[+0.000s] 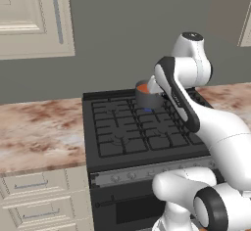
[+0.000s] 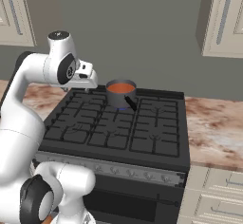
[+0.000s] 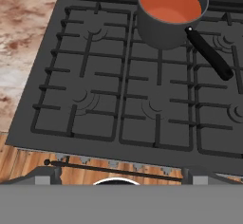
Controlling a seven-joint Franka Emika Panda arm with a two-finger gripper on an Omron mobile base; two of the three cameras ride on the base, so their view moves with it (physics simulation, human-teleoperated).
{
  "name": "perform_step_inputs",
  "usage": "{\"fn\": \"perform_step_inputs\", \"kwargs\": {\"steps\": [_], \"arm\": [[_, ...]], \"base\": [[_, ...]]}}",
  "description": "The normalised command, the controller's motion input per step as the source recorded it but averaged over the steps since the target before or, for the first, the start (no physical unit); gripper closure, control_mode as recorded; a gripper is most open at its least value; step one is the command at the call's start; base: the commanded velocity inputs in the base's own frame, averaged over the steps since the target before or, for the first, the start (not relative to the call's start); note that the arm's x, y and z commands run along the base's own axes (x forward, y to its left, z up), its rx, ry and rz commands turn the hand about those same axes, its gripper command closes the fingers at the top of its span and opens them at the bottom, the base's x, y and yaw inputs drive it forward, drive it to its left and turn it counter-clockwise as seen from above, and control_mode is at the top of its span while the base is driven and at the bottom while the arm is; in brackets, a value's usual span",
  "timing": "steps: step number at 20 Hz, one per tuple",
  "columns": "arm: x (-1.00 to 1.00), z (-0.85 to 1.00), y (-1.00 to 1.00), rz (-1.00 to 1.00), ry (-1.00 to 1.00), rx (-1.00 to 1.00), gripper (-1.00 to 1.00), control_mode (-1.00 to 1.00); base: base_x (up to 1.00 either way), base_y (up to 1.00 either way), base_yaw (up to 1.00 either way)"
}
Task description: Wait until the marinara sauce is simmered to a deep red color and then turn off the stove.
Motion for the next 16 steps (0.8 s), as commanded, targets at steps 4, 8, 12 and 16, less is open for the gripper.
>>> {"fn": "perform_step_inputs", "kwargs": {"steps": [4,8,12,16], "arm": [[0.0,0.0,0.0,0.0,0.0,0.0,-1.0,-1.0],[0.0,0.0,0.0,0.0,0.0,0.0,-1.0,-1.0],[0.0,0.0,0.0,0.0,0.0,0.0,-1.0,-1.0],[0.0,0.0,0.0,0.0,0.0,0.0,-1.0,-1.0]], "base": [[0.0,0.0,0.0],[0.0,0.0,0.0],[0.0,0.0,0.0],[0.0,0.0,0.0]]}}
